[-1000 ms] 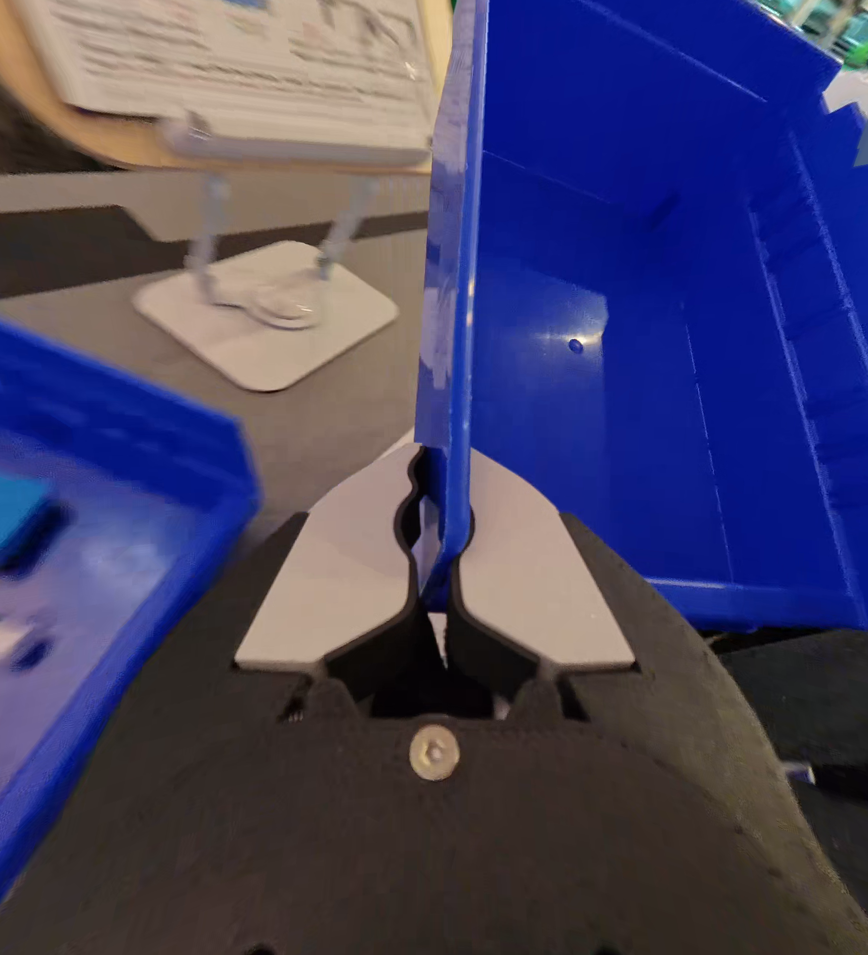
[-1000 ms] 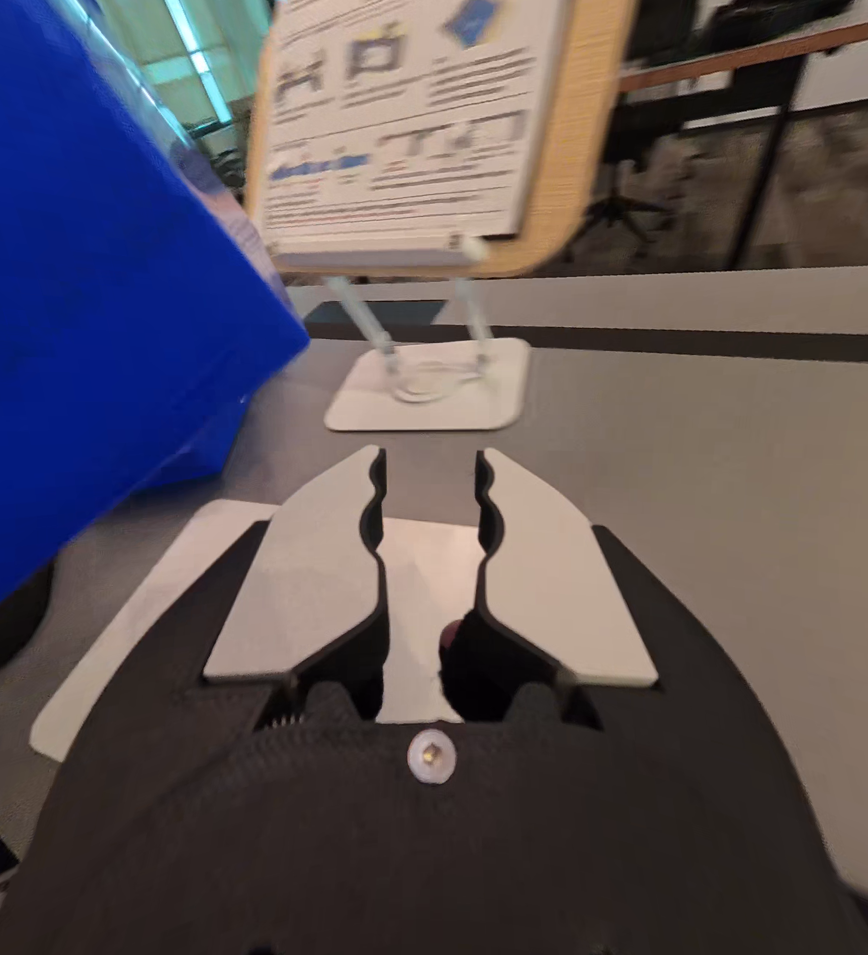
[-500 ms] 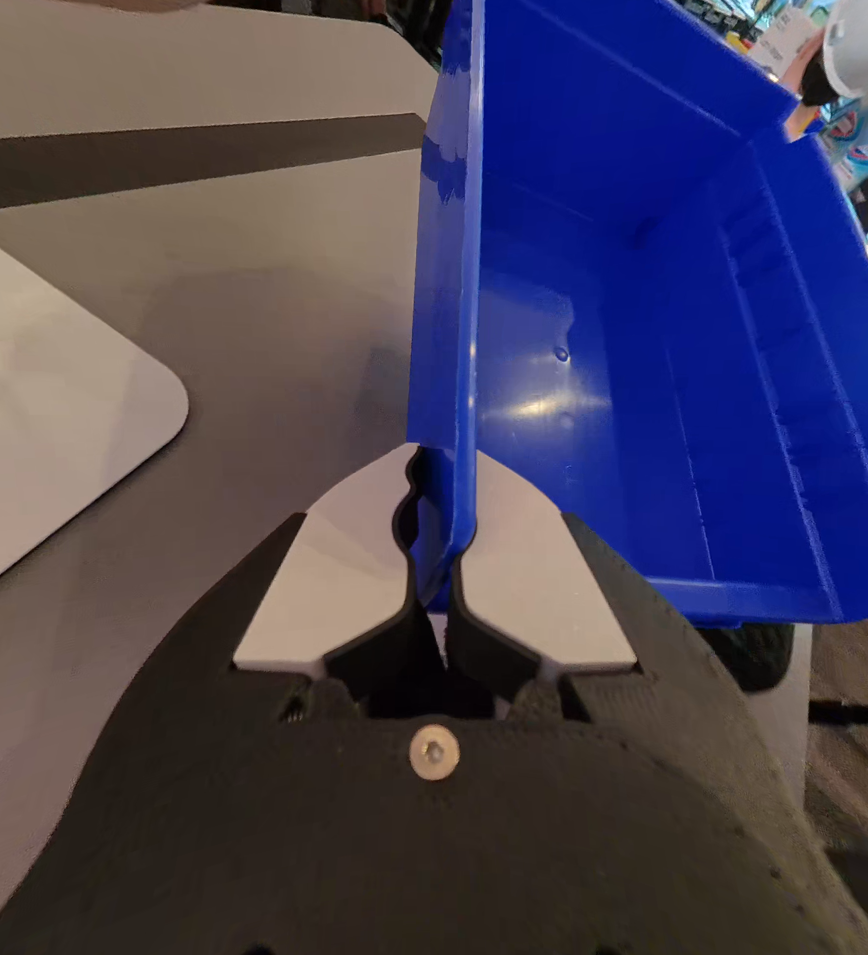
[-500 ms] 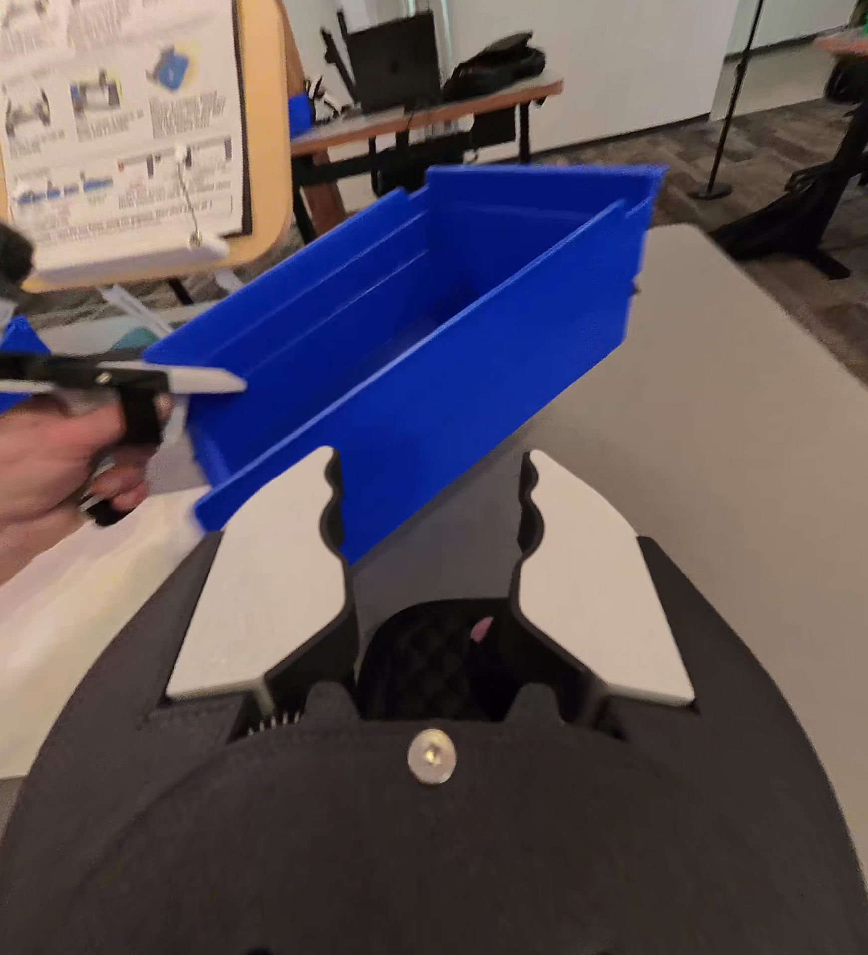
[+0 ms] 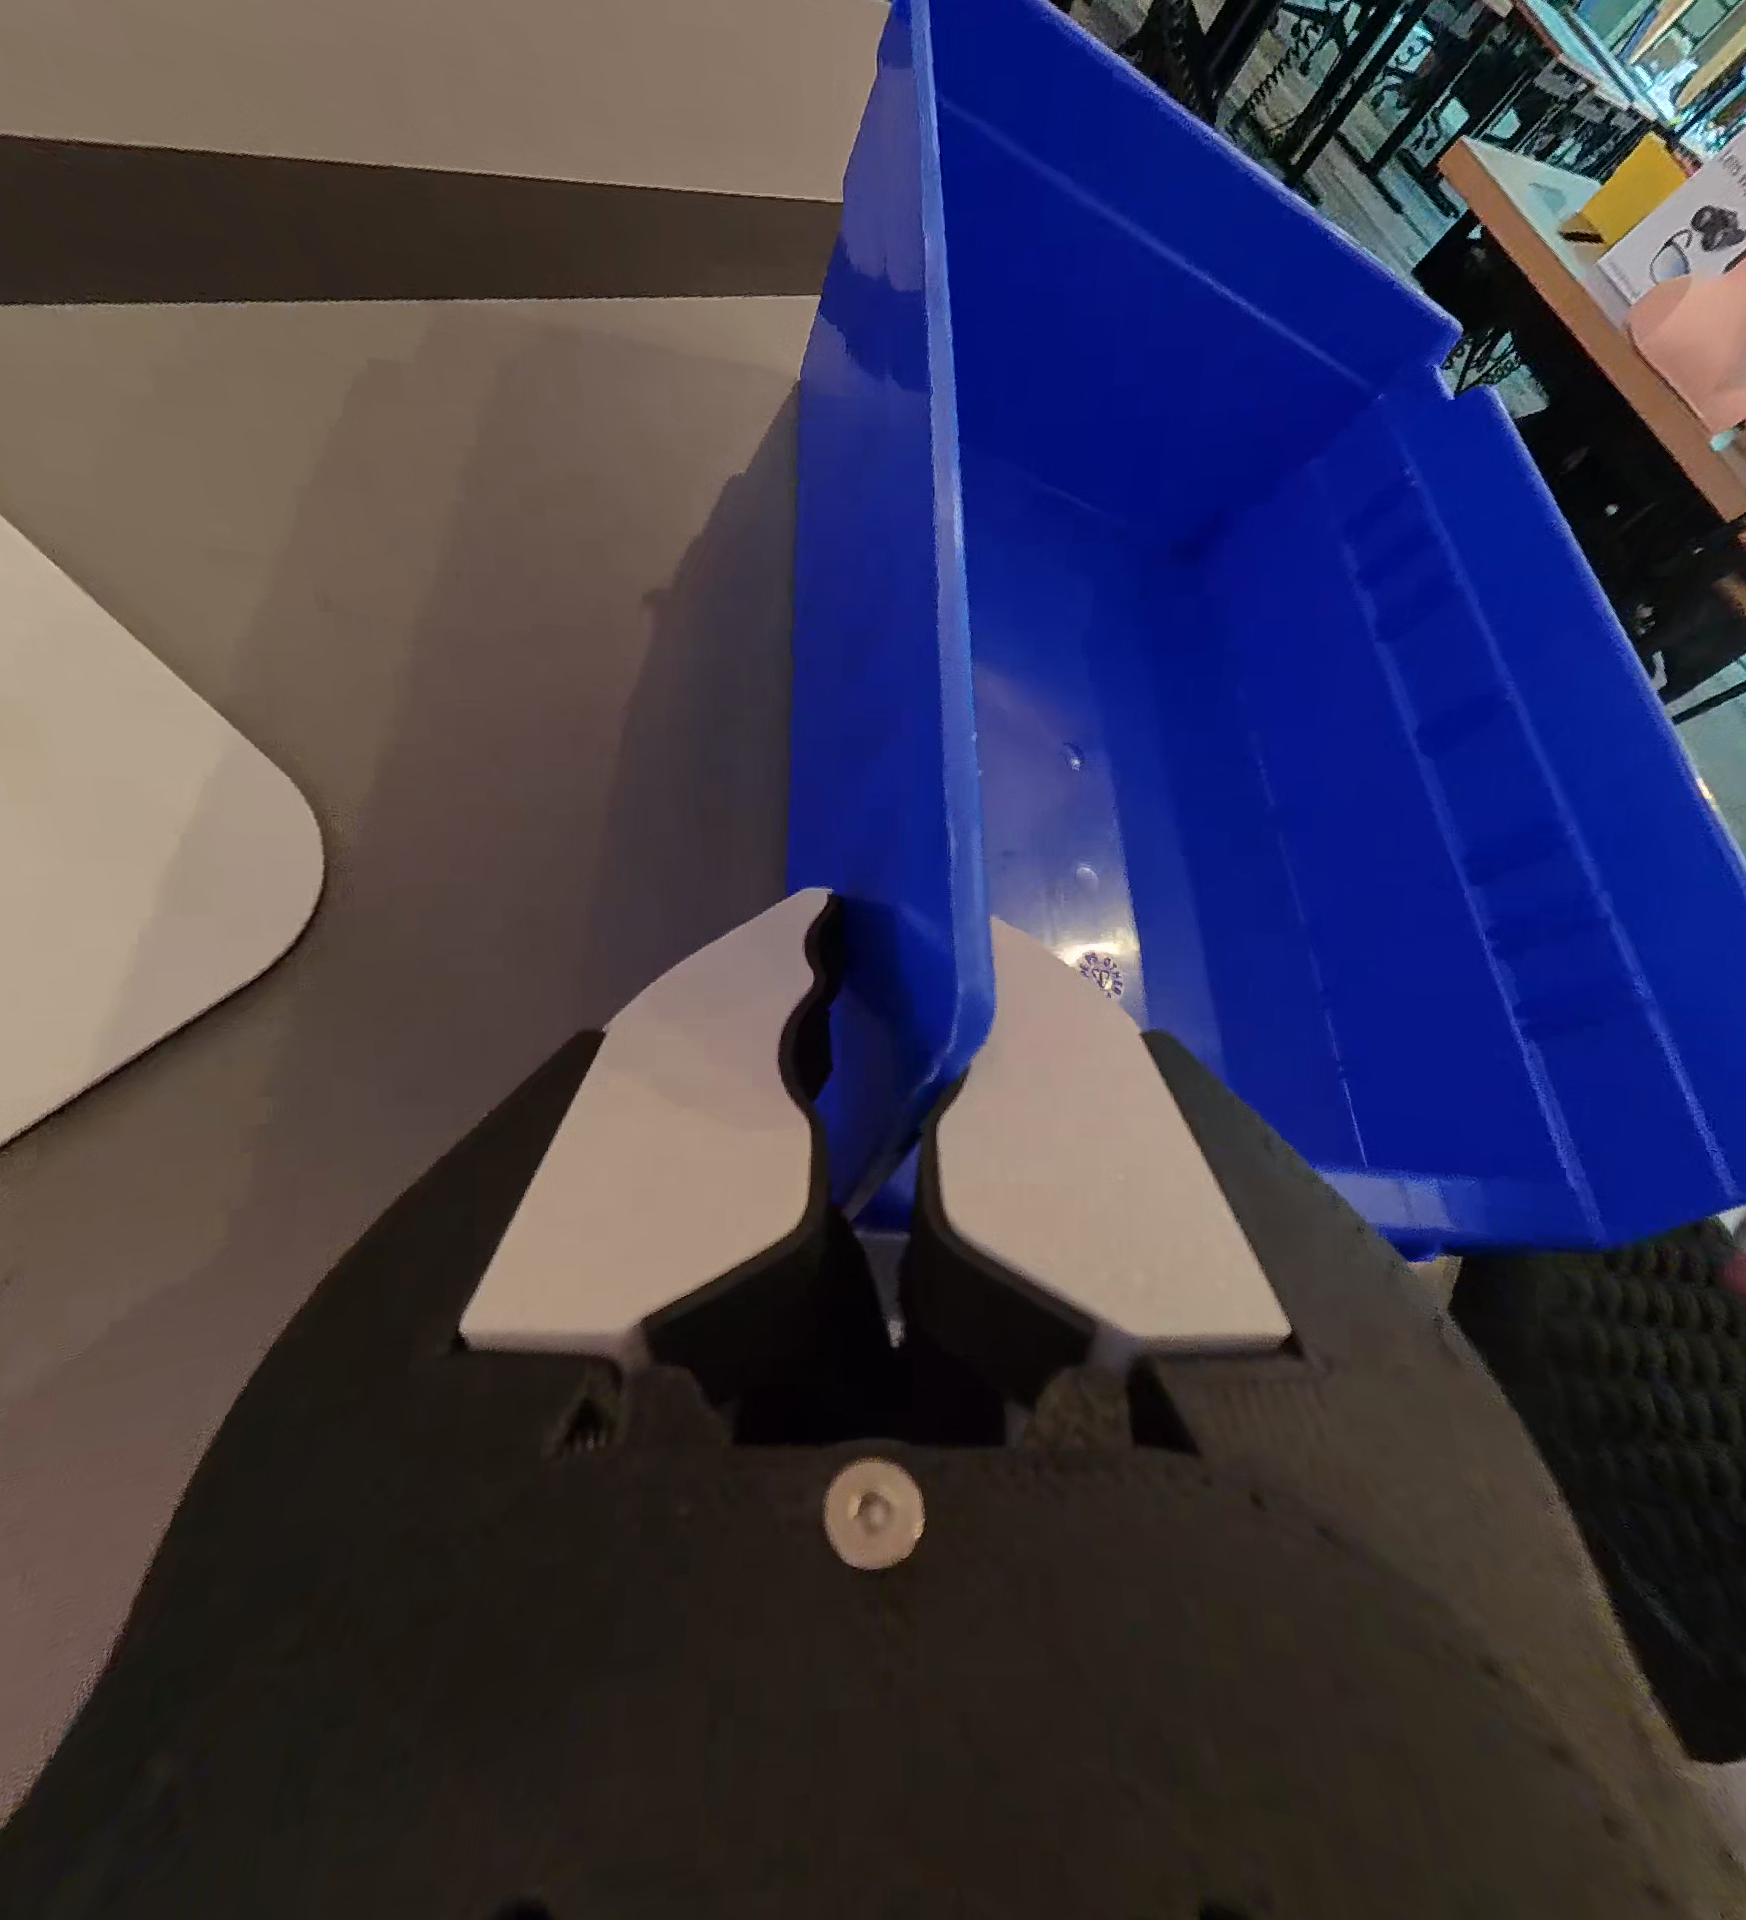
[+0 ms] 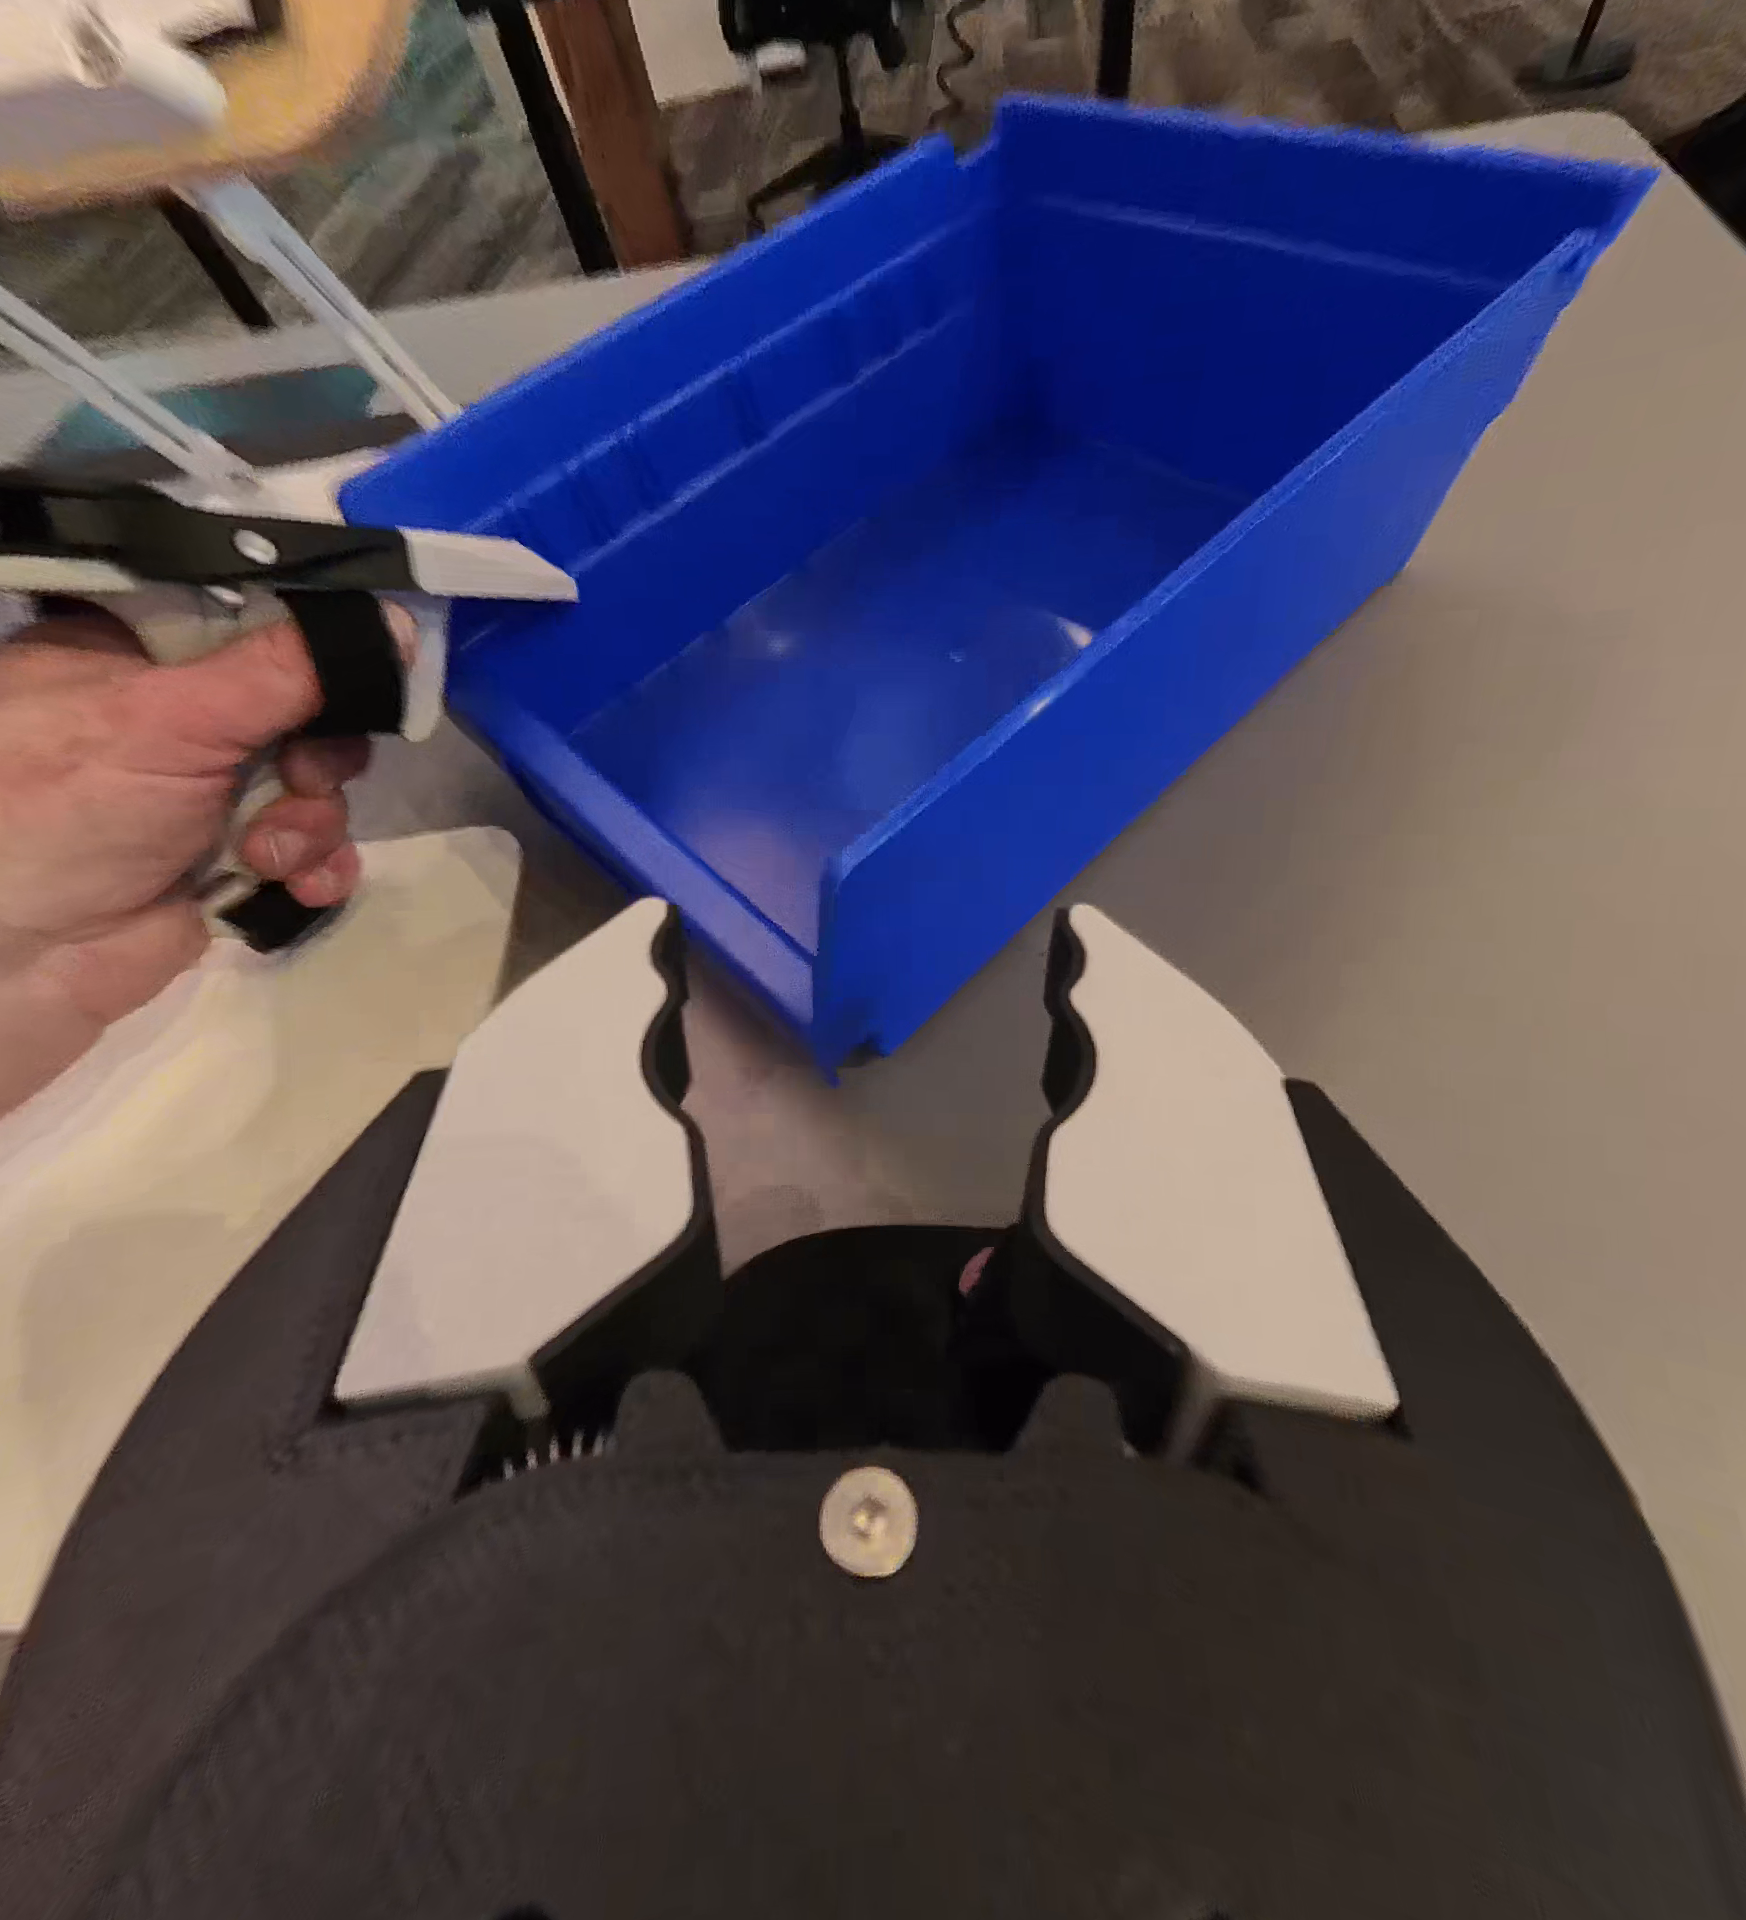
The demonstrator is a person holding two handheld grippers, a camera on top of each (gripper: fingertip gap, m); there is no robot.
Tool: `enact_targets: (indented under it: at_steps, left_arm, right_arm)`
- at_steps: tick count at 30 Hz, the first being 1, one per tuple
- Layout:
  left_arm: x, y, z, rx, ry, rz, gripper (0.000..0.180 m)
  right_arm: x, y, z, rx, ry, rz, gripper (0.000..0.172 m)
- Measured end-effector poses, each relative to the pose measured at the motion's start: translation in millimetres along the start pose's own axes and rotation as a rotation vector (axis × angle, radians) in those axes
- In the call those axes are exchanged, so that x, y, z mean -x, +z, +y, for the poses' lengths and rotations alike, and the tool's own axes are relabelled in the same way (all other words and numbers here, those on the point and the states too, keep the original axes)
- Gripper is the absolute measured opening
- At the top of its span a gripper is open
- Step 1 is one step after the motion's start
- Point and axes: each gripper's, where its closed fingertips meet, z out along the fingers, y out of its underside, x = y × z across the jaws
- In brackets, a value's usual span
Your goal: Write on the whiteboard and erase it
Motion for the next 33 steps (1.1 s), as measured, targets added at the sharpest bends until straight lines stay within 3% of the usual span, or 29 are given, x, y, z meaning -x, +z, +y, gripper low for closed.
enact_targets:
  at_steps: [3,7,18,27,33]
  left_arm:
    - [-9.0,1.2,4.1,0.003,0.0,0.03,0.018]
    - [-32.6,0.9,15.8,0.046,0.061,0.074,0.03]
    - [-99.5,28.9,26.5,0.099,-0.005,0.202,0.056]
    - [-114.0,62.7,6.5,0.057,-0.152,0.238,0.065]
    - [-112.2,82.4,-8.5,0.055,-0.152,0.241,0.067]
  right_arm:
    - [-18.2,19.4,10.7,0.071,-0.088,0.1,0.039]
    - [-51.7,27.0,4.9,0.086,-0.218,0.253,0.016]
    - [-148.3,53.0,-28.1,0.112,-0.181,0.284,0.007]
    - [-187.4,82.2,-53.6,0.119,-0.186,0.248,0.008]
    - [-205.2,102.6,-61.5,0.125,-0.155,0.221,0.009]
